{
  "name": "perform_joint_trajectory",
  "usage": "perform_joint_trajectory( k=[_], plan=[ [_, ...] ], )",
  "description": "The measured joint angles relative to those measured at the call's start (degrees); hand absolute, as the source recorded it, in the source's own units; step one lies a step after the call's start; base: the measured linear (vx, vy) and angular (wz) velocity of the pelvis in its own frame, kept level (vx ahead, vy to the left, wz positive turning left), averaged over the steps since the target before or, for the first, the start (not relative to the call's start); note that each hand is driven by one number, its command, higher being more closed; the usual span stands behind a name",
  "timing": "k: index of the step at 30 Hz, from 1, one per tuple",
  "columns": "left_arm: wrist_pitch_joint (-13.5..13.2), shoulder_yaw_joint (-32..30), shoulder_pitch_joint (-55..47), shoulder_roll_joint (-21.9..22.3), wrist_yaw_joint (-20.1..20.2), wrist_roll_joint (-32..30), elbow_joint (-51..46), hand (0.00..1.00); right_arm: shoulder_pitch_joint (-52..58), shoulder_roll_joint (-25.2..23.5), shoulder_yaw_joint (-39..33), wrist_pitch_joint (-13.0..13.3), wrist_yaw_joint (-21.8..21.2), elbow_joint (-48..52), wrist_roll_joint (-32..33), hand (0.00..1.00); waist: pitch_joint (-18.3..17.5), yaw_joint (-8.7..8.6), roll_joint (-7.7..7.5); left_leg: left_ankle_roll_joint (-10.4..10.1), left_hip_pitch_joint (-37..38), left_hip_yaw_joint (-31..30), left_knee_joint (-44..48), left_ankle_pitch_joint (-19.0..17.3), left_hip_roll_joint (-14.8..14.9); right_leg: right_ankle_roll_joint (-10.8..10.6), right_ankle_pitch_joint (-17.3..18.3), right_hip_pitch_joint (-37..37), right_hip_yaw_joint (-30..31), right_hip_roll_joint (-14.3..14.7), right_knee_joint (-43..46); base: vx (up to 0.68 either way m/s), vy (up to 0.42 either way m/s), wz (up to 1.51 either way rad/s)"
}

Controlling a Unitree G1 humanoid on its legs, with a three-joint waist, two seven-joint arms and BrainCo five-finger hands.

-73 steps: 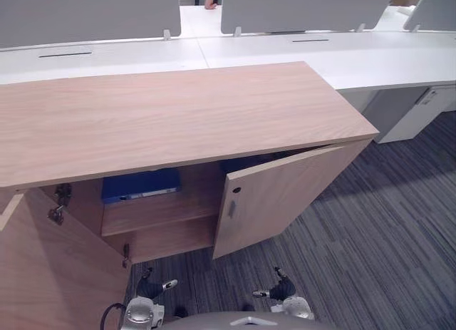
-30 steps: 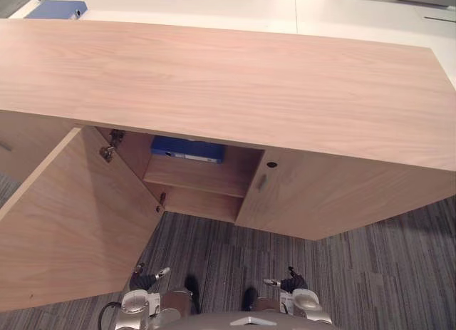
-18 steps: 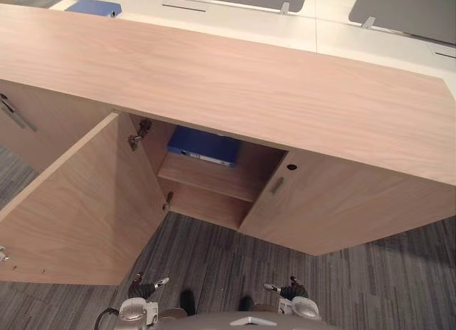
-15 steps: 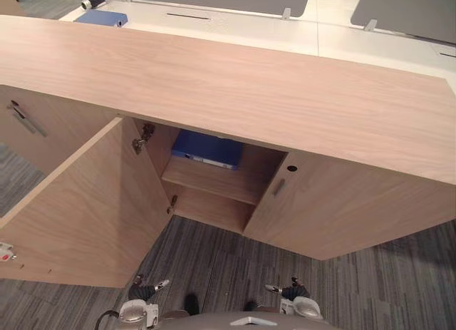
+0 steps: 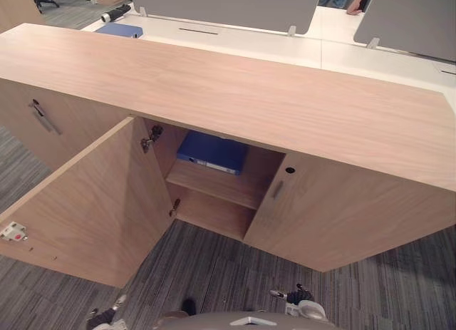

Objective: Walk over to the cabinet, pick up the folder, carry it to the office cabinet, place the folder inside the office cabinet, then close the office cabinet door

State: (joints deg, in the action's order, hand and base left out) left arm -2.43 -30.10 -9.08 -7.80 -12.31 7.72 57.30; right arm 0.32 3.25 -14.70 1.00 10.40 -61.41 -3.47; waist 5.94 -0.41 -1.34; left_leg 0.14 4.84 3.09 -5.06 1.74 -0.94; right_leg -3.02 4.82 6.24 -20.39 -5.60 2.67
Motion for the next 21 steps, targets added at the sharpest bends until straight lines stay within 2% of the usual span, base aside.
perform_joint_trajectory(
  k=[6,10,13,16,21],
  plan=[
    [-0.1,-6.3,0.5,-8.5,0.0,0.0,-0.5,0.00,0.0,1.1,0.9,-0.1,-0.2,-0.2,-1.0,0.00,0.1,0.76,-0.20,0.5,0.0,-0.3,0.0,-0.2,-0.2,-0.4,-0.4,0.8,-0.3,0.0,-0.7,0.04,-0.004,0.02],
    [-0.4,-6.5,1.6,-14.5,0.2,-0.1,-3.1,0.00,0.1,2.3,2.8,0.0,-0.4,-0.2,-1.0,0.00,0.1,1.79,-0.61,0.5,0.0,-0.3,0.0,-0.7,-0.3,-0.5,-0.6,1.0,-0.3,0.1,-1.1,0.05,-0.001,0.02],
    [-1.4,-5.9,2.5,-17.9,0.6,-0.2,-5.1,0.00,0.1,2.3,3.7,0.2,-0.5,-0.2,-1.0,0.00,0.1,1.85,-0.81,0.5,0.4,-1.0,0.0,-0.9,-0.5,-0.3,-0.5,1.7,0.4,0.1,-1.3,0.04,0.001,0.12],
    [-2.0,-4.8,3.9,-19.2,1.4,-0.3,-5.1,0.00,0.6,2.4,5.2,0.3,-0.7,-0.1,-1.0,0.00,0.1,2.02,-0.83,0.5,0.3,-1.3,0.0,-1.0,-0.6,-0.2,-0.4,1.7,2.3,0.1,-1.3,0.01,0.015,0.09],
    [-2.3,0.6,4.2,-19.4,2.8,-1.2,-7.2,0.00,1.1,2.4,5.6,0.3,-1.6,0.1,-1.0,0.00,0.0,2.33,-1.12,0.4,0.3,-1.3,0.0,-1.1,-0.6,-0.1,-0.4,1.7,2.8,0.1,-1.3,0.00,0.000,0.00]
  ],
)
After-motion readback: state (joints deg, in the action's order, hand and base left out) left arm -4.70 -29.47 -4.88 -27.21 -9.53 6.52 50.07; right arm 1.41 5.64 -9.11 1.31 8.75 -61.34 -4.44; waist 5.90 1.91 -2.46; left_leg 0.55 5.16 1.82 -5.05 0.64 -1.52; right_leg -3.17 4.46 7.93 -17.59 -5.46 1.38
